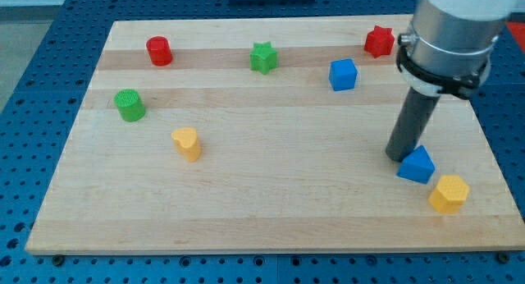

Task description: Keep arm in between yellow heart and green star

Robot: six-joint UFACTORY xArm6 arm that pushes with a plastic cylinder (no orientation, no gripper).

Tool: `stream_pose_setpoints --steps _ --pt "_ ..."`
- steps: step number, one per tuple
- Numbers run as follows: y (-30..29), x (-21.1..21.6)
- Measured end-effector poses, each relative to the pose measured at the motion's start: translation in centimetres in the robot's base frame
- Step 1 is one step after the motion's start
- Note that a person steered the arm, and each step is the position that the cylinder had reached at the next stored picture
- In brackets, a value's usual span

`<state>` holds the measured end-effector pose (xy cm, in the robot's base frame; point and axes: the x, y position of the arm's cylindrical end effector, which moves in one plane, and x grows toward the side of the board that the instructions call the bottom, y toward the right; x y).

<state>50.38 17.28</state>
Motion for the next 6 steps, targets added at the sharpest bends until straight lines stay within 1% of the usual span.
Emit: stream_pose_setpoints --steps 2,3,4,5,6 --pt "4.1 0.1" --pt "3.0 -3.1" --pt "-2.0 -7.8" --pt "-10.2 -11.3" --pt "-21.1 -11.5"
